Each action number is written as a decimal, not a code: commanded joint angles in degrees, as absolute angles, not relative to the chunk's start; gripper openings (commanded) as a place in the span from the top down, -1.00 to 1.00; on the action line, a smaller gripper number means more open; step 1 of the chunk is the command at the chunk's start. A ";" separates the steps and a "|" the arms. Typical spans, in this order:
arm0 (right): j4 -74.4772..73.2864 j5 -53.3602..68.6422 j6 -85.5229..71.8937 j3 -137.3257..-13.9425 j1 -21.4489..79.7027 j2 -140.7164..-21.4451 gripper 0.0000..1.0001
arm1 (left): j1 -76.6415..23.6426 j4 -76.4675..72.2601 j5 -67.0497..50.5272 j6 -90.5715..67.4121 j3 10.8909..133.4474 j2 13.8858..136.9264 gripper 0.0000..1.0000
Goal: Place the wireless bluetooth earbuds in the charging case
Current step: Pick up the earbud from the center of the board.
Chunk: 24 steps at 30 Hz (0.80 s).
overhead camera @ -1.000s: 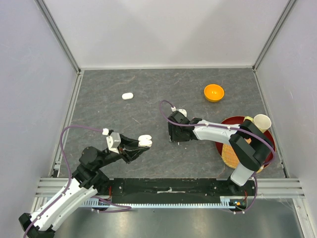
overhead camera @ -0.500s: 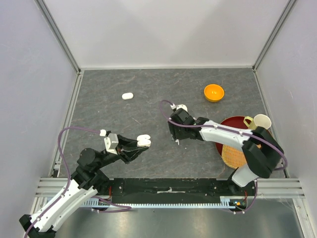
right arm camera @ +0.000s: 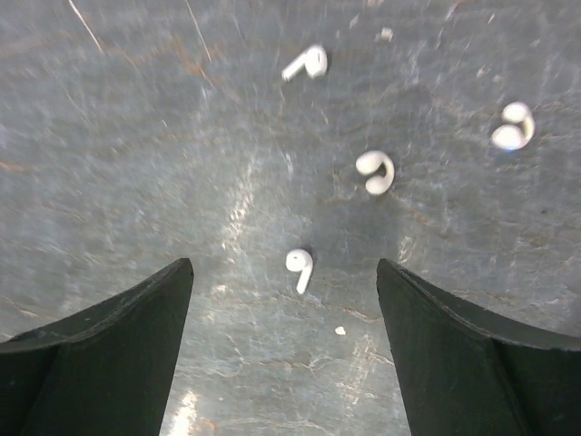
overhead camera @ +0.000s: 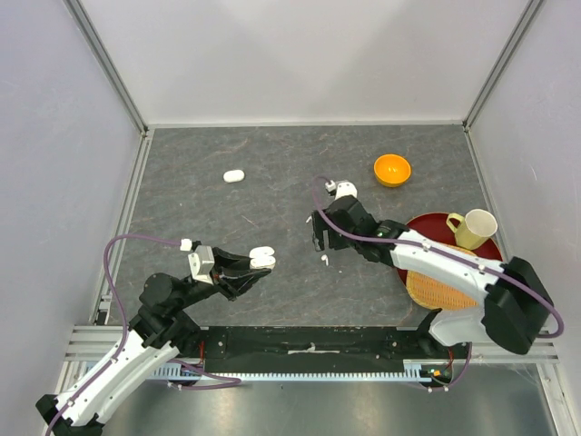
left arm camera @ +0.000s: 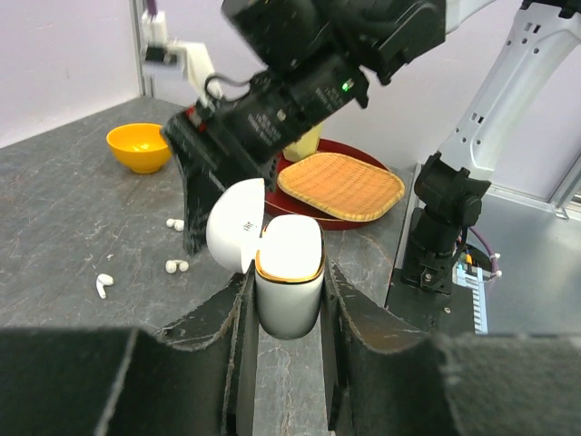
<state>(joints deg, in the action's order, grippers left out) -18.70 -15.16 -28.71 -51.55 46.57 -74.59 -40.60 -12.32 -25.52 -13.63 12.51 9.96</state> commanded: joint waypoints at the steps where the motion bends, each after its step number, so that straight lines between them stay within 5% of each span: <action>1: -18.20 -11.60 -26.55 -49.75 46.76 -78.66 -0.72 | -40.61 -13.71 -25.05 -13.89 13.89 9.75 0.95; 12: -18.02 -9.84 -23.82 -50.18 46.76 -86.30 -0.20 | -40.69 -13.97 -25.05 -14.24 13.62 10.20 0.95; 24: -16.70 -9.40 -24.35 -51.42 47.37 -91.23 -0.14 | -40.61 -14.33 -25.14 -14.24 13.62 11.60 0.95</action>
<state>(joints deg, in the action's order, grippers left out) -18.81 -9.61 -24.56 -49.21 46.78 -90.08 -40.60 -12.36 -25.54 -13.65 12.51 10.72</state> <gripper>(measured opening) 0.570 0.342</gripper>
